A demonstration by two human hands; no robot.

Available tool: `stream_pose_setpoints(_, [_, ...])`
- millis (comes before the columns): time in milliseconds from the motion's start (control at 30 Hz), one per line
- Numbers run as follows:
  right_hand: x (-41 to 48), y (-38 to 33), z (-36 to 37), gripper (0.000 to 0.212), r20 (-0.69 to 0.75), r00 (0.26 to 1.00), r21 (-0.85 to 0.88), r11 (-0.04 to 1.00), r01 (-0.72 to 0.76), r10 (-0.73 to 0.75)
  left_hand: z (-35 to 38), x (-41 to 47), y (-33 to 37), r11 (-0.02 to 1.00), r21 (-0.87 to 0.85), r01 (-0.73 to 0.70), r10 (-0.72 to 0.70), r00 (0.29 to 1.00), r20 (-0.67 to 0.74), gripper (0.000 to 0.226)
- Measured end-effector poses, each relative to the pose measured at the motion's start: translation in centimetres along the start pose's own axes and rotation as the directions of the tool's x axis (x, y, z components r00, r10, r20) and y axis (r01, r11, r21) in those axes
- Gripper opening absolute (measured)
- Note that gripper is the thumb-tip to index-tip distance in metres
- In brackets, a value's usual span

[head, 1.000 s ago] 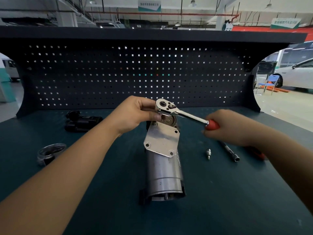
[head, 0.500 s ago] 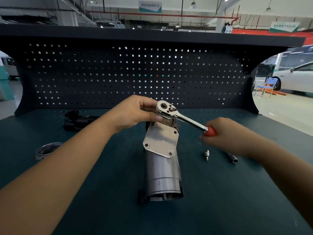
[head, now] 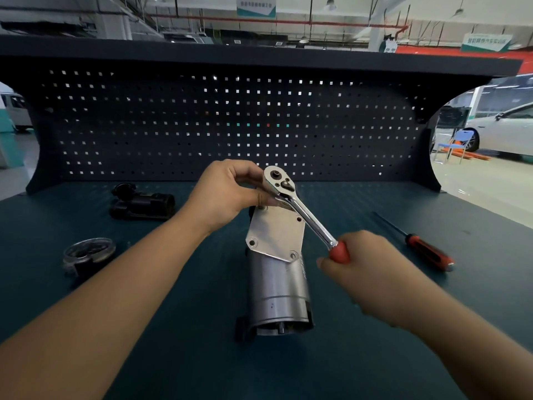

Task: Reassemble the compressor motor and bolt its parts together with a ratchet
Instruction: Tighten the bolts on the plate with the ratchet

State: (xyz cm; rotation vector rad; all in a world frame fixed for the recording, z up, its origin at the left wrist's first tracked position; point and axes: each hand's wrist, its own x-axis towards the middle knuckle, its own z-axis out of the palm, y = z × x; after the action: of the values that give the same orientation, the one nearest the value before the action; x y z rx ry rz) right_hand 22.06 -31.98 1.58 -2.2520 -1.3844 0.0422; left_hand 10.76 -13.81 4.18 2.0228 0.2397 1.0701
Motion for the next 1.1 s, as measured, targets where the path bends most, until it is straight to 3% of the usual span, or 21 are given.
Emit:
stream_pose_setpoints(100, [0.4,0.1,-0.7,0.029,0.005,1.0,-0.05,0.999,0.001,-0.001,0.1,0.0,-0.1,0.999,0.041,-0.017,0.019,0.999,-0.045,0.026])
stream_pose_setpoints(267, [5.1,2.0,-5.0,0.026,0.027,0.99,-0.246,0.959,0.141,-0.138,-1.2,0.8,0.3,0.997,0.021,0.075,-0.078,0.958,0.277,0.02])
stream_pose_setpoints(400, [7.6,2.3,-6.6,0.029,0.098,0.97,-0.281,0.929,0.243,-0.224,-1.5,1.2,0.2,0.994,0.03,0.103,-0.106,0.917,0.384,0.019])
stream_pose_setpoints(633, [1.7,1.1,-1.6,0.034,-0.043,0.995,-0.2,0.976,0.084,-0.094,-0.4,0.1,-0.9,0.992,-0.11,0.053,-0.037,0.989,0.143,0.028])
stream_pose_setpoints(800, [0.2,-0.1,-0.3,0.034,-0.036,0.999,-0.082,0.997,0.011,-0.014,0.4,0.0,-0.7,0.993,-0.119,0.006,-0.006,1.0,0.005,0.025])
stream_pose_setpoints(900, [1.1,0.5,-1.7,0.03,-0.007,1.0,-0.128,0.992,0.002,-0.003,0.2,0.2,-0.4,0.997,-0.076,-0.008,0.012,0.999,0.042,0.023])
stream_pose_setpoints(1100, [4.1,1.6,-4.7,0.034,-0.007,0.991,-0.242,0.962,0.128,-0.134,-1.5,0.8,-0.3,0.997,-0.039,0.064,-0.051,0.96,0.276,0.023])
